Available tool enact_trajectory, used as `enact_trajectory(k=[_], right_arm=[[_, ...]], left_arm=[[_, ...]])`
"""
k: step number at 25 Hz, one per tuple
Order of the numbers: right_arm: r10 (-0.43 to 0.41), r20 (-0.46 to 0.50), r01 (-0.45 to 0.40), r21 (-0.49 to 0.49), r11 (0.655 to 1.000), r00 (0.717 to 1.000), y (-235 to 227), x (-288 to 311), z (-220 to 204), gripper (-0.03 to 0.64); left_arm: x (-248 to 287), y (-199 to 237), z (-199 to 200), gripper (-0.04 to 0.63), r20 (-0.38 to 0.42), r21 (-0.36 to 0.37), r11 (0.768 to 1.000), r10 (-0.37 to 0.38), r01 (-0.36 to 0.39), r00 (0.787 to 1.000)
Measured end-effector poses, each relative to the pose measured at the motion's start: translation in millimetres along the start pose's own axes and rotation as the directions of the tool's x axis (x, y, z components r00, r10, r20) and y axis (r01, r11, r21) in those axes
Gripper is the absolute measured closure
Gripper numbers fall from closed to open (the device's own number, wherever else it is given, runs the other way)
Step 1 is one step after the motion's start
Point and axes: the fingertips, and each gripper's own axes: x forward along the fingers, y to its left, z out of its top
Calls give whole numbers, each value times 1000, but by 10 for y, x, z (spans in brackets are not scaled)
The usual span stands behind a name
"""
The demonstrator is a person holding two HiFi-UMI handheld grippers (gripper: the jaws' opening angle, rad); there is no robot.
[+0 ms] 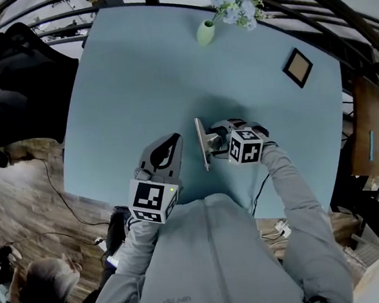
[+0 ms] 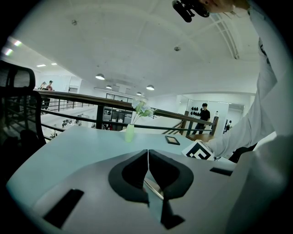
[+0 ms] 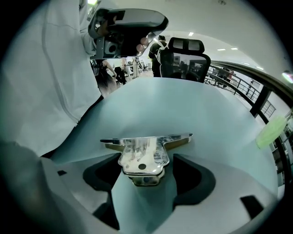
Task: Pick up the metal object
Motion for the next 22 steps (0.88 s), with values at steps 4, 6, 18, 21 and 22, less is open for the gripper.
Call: enact_trajectory(k=[4,6,18,21,22], right_arm=[[-5,3,5,-9,1000,1000,3,-7,17,283],[-6,7,6,-6,1000,1000,13,-8,34,315],[-48,34,46,43,998,998,31,-91,76,321],[-73,47,70,65,995,996,3,-164,101,321],[-84,51,81,70,994,995,-5,-193,111,321]], left_arm=[[5,10,8,566,1,-1,1000,-1,1,1000],[-8,21,15,566,2,0,1000,-1,1,1000],[-82,33,57,566,22,6,1000,9,-9,1000],[-105,27,76,566,30,9,1000,7,-8,1000],[-116,22,85,566,34,10,1000,6,-7,999]])
